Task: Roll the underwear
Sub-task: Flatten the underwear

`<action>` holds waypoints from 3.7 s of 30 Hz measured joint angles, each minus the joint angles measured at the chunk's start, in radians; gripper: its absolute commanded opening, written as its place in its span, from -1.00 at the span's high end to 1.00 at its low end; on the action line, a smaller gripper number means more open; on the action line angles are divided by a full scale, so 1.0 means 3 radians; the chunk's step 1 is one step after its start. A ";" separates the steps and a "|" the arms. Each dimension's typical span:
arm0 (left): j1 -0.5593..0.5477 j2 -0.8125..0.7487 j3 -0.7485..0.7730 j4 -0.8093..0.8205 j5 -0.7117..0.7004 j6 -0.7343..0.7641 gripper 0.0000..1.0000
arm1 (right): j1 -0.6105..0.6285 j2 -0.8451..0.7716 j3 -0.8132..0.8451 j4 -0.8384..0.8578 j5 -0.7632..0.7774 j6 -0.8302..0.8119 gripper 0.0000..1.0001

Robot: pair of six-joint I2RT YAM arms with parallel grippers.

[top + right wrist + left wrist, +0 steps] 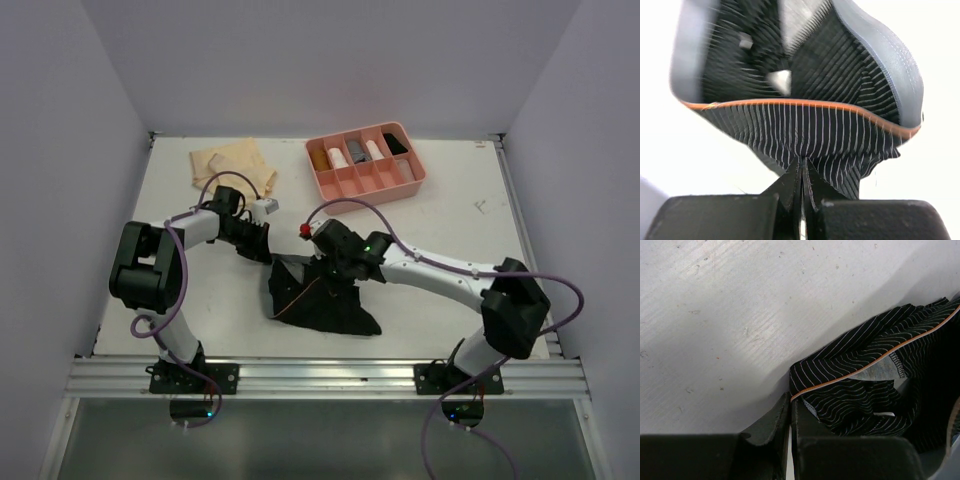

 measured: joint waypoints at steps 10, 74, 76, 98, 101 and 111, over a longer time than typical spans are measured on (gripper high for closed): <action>0.0006 -0.0017 0.0001 -0.0036 0.0032 0.0088 1.00 | -0.0042 -0.0715 0.0081 -0.0069 -0.0117 0.0039 1.00; -0.0336 -0.0757 0.0352 -0.0160 -0.0426 0.0795 -0.04 | -0.0314 -0.0603 -0.0621 -0.0261 -0.0092 0.0710 -0.09; -0.0342 -0.0757 0.0352 -0.0137 -0.0421 0.0764 -0.04 | -0.0317 -0.0501 -0.0566 -0.0263 0.0018 0.0720 -0.03; -0.0233 -0.0997 0.0074 -0.0081 -0.0453 0.0776 -0.05 | -0.0299 0.0116 -0.0092 -0.0418 0.0317 0.0492 0.83; -0.0229 -0.0997 0.0067 -0.0076 -0.0451 0.0774 -0.05 | -0.0299 0.0107 0.0064 -0.0537 0.0407 0.0478 0.22; -0.0225 -0.0998 0.0029 -0.0011 -0.0451 0.0772 -0.06 | -0.0299 0.0257 0.0015 -0.0610 0.0468 0.0476 0.30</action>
